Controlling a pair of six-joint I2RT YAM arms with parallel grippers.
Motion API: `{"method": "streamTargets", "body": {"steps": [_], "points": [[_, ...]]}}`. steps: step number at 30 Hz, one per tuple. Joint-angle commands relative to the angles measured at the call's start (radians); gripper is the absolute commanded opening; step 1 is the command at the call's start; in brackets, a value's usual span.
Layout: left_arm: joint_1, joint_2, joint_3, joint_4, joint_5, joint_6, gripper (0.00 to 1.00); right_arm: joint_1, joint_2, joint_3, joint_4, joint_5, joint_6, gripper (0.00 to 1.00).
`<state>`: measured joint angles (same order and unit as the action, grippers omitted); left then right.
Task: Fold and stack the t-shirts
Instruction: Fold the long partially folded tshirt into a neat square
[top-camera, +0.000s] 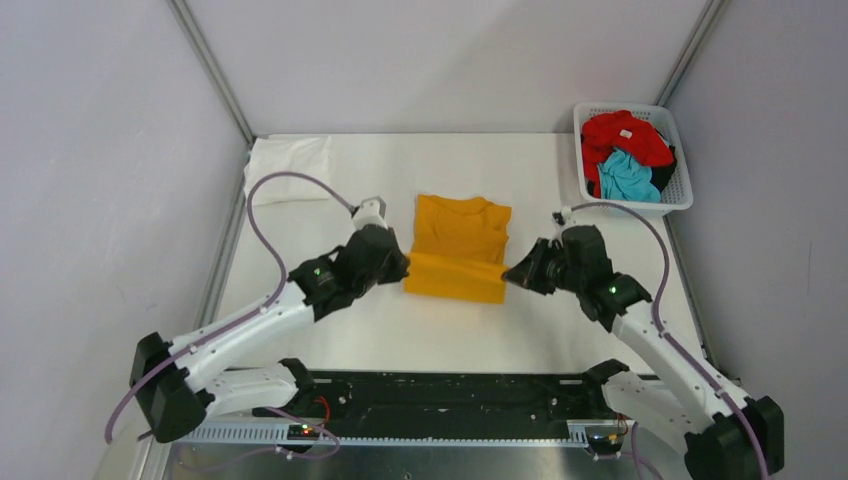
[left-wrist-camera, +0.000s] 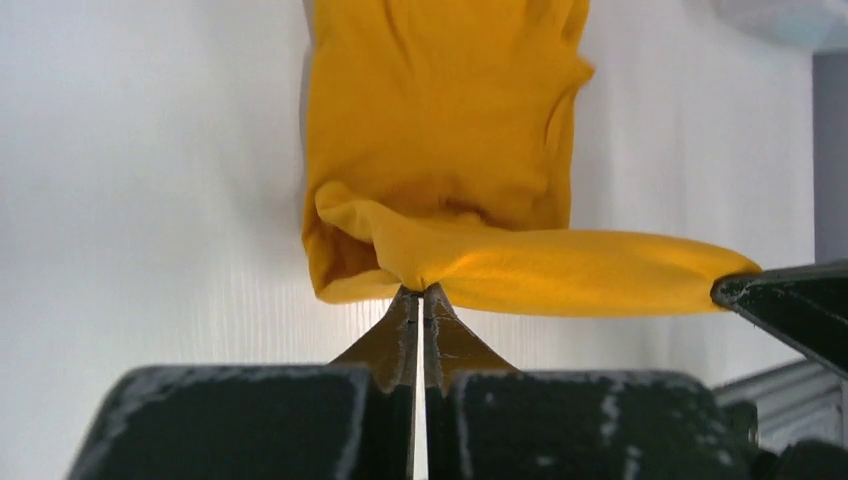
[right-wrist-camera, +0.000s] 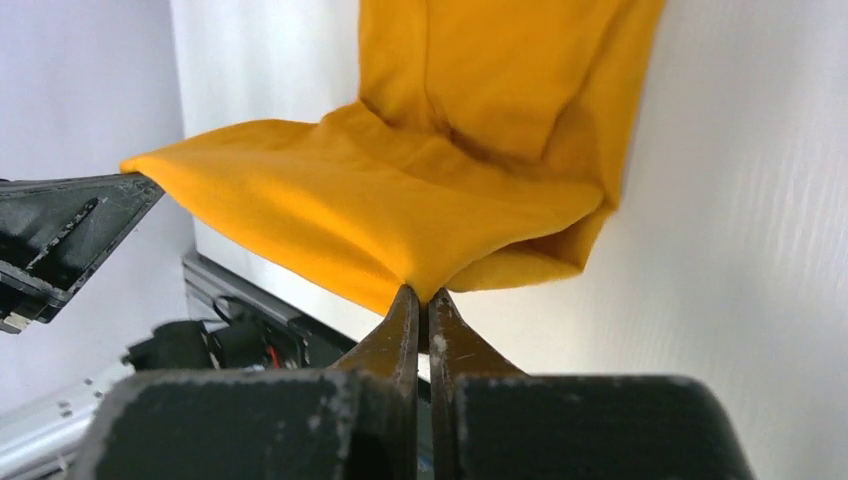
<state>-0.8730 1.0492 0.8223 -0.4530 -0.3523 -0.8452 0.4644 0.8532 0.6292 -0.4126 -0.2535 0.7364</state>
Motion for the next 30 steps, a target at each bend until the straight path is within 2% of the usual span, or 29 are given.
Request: {"method": "streamTargets", "body": {"steps": [1, 11, 16, 25, 30], "points": [[0.114, 0.120, 0.170, 0.012, -0.028, 0.152, 0.00, -0.113, 0.114, 0.115, 0.119, -0.154, -0.064, 0.00], [0.281, 0.436, 0.463, 0.011, 0.080, 0.270, 0.00, -0.251, 0.424, 0.300, 0.215, -0.239, -0.089, 0.00], [0.340, 0.559, 0.577, 0.010, 0.077, 0.306, 0.00, -0.294, 0.544, 0.355, 0.268, -0.280, -0.080, 0.00], [0.382, 0.799, 0.758, 0.010, 0.157, 0.376, 0.00, -0.347, 0.737, 0.412, 0.358, -0.305, -0.047, 0.00], [0.386, 0.920, 0.860, 0.010, 0.144, 0.378, 0.00, -0.364, 0.842, 0.446, 0.398, -0.286, -0.025, 0.00]]}}
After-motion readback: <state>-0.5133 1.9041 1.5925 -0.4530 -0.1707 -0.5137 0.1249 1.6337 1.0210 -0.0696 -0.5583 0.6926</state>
